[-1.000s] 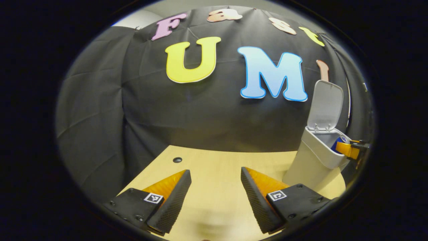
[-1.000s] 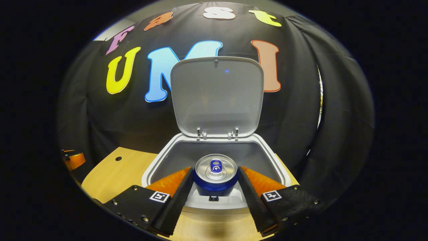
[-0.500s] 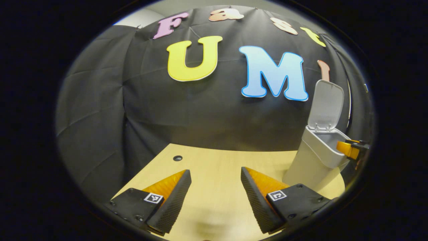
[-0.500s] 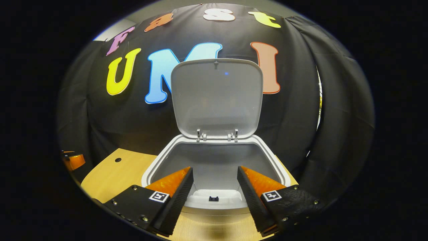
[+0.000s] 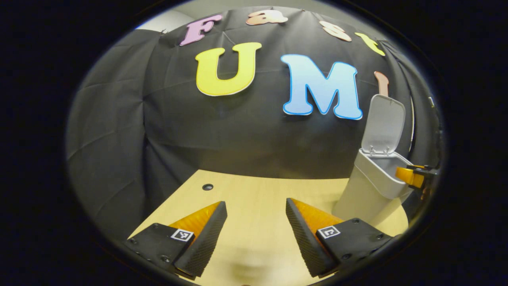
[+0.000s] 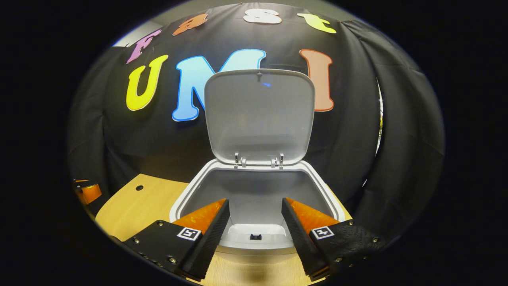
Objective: Press the lid of the desktop garbage bin to open it, pick up the crumpled paper on the desktop and throw it into the bin, then pick up the pop can on the desktop and drop it into the bin, and finally close the garbage bin lid.
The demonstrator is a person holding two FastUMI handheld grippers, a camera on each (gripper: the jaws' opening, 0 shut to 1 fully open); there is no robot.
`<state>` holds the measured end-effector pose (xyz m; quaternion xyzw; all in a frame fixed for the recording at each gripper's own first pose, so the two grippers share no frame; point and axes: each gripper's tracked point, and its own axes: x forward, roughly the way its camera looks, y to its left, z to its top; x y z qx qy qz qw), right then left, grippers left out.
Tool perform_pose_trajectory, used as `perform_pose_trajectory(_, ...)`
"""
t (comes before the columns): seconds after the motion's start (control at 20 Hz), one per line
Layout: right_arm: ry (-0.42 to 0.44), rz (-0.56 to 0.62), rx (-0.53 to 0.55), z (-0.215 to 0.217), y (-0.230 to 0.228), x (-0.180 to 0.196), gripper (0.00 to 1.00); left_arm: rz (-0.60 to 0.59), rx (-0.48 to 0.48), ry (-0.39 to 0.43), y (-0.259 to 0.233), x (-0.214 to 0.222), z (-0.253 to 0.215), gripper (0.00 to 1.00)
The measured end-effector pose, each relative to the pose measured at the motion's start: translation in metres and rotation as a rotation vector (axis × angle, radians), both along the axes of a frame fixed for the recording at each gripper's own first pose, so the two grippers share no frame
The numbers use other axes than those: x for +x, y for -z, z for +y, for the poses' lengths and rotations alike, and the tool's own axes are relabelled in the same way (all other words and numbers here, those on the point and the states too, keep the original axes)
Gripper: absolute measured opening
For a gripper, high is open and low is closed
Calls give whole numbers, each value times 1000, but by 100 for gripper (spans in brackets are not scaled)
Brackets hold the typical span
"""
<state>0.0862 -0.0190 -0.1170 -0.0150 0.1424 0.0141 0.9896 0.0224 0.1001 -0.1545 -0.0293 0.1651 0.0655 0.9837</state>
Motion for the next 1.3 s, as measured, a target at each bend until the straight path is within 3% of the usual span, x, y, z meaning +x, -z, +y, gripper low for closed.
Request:
perform_pose_trajectory(0.65, -29, -233, -48, 13, -111, 30, 86, 7, -8, 46, 2, -5, -13, 98)
perform_pose_trajectory(1.05, 6, -392, -64, 4, -188, 63, 86, 24, -19, 28, 13, -10, -5, 100)
perform_pose_trajectory(1.3, 9, -438, -55, 8, -207, 80, 82, 38, -23, 3, 19, -12, 7, 98)
